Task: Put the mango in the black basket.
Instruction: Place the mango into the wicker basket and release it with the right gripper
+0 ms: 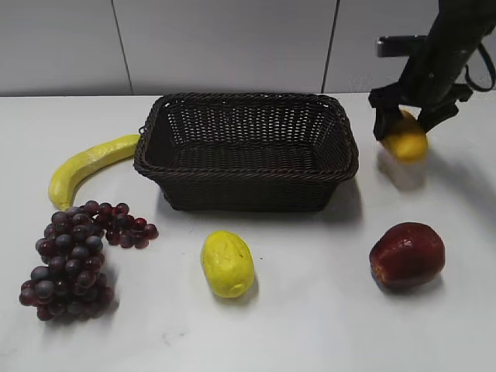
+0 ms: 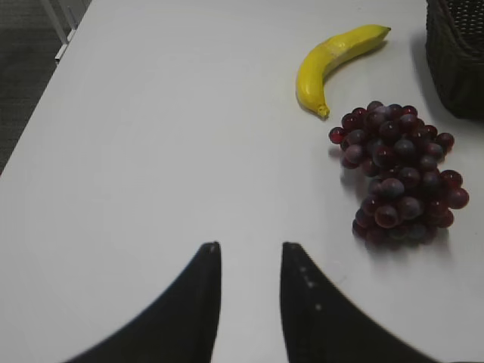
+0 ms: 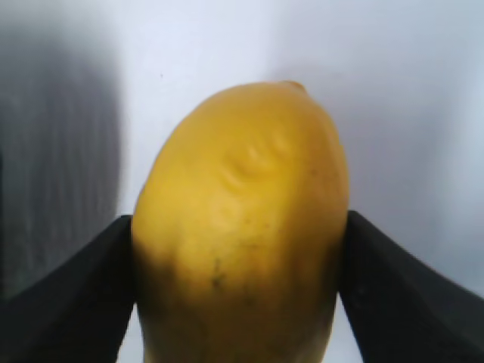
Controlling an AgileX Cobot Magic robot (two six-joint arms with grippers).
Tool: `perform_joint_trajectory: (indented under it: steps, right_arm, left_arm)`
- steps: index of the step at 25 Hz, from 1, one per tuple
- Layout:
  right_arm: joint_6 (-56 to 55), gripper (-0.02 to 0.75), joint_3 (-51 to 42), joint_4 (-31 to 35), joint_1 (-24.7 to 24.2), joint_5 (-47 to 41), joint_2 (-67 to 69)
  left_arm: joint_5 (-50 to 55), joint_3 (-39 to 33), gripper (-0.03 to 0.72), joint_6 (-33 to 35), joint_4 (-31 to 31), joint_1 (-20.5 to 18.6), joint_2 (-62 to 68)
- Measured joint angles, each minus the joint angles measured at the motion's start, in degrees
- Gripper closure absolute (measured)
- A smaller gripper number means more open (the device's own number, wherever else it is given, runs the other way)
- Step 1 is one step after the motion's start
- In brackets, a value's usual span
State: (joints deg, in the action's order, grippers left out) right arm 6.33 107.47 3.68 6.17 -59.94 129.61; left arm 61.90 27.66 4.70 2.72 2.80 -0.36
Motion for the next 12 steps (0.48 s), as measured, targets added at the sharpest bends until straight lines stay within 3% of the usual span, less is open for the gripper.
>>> perform_joint_trajectory:
  steps: [5, 12]
  right_arm:
    - [0.00, 0.158, 4.76, 2.06, 1.06, -2.74, -5.06]
    - [0.00, 0.159, 5.37, 3.50, 9.66, -2.80, -9.30]
  left_arm:
    - [0.00, 0.00, 0.487, 0.00, 0.00, 0.00, 0.00]
    - [0.00, 0.00, 0.487, 0.00, 0.00, 0.00, 0.00]
